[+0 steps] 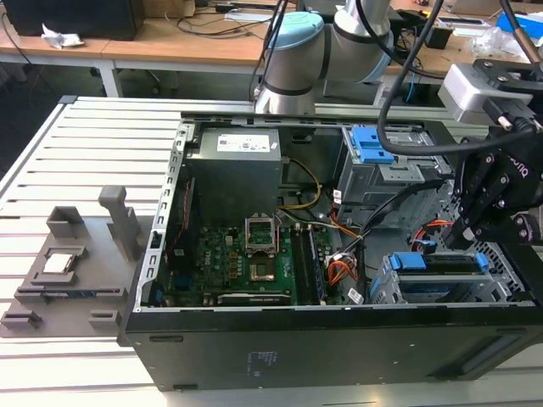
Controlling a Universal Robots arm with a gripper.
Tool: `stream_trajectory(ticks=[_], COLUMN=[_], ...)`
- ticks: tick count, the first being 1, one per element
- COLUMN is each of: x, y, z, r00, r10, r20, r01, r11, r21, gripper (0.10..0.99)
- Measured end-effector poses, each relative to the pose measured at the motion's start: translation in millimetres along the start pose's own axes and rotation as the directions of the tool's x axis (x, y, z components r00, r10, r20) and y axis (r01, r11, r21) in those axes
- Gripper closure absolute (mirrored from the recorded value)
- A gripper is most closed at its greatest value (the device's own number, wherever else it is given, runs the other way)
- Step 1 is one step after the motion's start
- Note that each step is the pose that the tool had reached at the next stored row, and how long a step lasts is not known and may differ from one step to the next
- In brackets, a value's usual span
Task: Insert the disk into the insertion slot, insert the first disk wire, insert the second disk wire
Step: 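Insert the disk into the insertion slot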
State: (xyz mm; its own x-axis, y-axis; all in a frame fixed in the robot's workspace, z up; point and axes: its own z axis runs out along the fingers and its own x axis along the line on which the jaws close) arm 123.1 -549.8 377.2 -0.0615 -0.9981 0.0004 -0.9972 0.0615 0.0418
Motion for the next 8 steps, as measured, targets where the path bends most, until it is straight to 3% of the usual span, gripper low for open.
stream_trajectory(ticks=[8], x=[0.0], y=[-0.6], z=[6.7], r00=[1.0000], r10=[0.000], r20=[0.0000], r01=[0.000], r11=[1.0000], r21=[0.000], gripper=[0.980])
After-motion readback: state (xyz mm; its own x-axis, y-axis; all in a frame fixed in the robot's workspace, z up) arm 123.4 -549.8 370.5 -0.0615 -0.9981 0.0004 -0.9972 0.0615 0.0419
